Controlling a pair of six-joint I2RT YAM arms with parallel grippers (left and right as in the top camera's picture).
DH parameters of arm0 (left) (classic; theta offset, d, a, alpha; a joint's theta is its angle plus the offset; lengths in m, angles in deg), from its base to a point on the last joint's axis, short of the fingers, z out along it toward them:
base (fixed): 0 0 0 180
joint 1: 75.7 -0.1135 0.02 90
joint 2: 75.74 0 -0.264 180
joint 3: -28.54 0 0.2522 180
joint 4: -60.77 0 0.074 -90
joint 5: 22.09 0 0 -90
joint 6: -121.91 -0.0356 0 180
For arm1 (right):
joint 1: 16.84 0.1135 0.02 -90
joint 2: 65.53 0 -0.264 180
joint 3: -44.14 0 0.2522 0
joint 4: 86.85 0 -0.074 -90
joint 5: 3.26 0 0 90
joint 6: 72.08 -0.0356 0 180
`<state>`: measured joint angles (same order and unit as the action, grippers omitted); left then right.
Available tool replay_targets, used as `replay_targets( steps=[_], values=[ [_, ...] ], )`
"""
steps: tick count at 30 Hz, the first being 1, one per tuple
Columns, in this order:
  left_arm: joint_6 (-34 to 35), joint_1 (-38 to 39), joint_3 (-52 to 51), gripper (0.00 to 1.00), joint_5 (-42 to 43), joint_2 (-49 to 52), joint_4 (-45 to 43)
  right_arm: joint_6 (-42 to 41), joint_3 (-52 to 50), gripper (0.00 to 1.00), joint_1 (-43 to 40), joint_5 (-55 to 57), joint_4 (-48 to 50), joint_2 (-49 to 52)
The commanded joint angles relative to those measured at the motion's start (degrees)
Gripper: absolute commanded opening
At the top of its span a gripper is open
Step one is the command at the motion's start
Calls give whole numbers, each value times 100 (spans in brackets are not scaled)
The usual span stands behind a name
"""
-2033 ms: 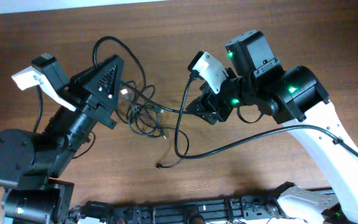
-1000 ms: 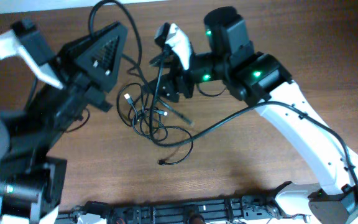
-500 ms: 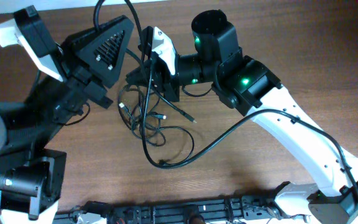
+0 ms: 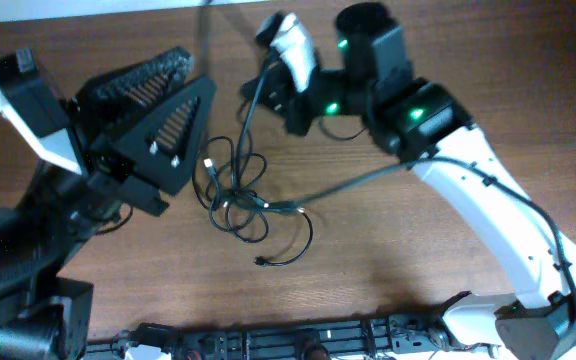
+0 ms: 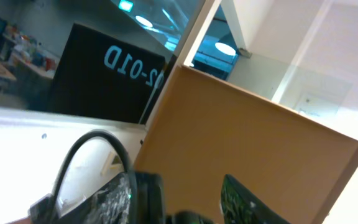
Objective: Untangle cables
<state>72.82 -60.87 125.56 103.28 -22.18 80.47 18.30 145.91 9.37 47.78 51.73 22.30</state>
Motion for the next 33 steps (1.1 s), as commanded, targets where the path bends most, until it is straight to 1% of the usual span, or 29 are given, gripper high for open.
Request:
replay_targets(
  steps=[1, 5, 8, 15, 17, 20, 21, 23, 26, 30, 33],
  values=[
    [-286, -151, 125, 48, 157, -170, 299, -238, 83, 4, -614, 109, -295, -164],
    [-367, -310, 125, 51, 173, -251, 754, -223, 83, 4, -1357, 118, -691, -439],
    [-518, -431, 125, 51, 289, -256, 1023, -216, 83, 4, -2094, 229, -1001, -669],
    [-673, -490, 122, 51, 487, -254, 1174, -221, 83, 4, -4026, 1978, -1639, -1163],
    [-855, -487, 122, 51, 485, -254, 1259, -372, 83, 4, -4631, 1838, -1755, -1322],
    [-977, -487, 122, 51, 407, -243, 1403, -522, 83, 4, -4955, 2024, -1781, -1502],
    [-977, -487, 122, 51, 411, -236, 1464, -568, 83, 4, -5021, 2299, -1777, -1541],
    [-975, -487, 122, 51, 433, -234, 1692, -643, 83, 4, -5211, 3259, -1794, -1574],
    [-973, -487, 122, 51, 595, -232, 1788, -645, 83, 4, -5490, 4142, -1790, -1499],
    [-977, -487, 122, 51, 601, -232, 2015, -643, 83, 4, -6004, 4872, -1598, -1314],
    [-977, -487, 122, 51, 601, -232, 2214, -623, 83, 4, -6494, 5016, -1377, -1161]
  ],
)
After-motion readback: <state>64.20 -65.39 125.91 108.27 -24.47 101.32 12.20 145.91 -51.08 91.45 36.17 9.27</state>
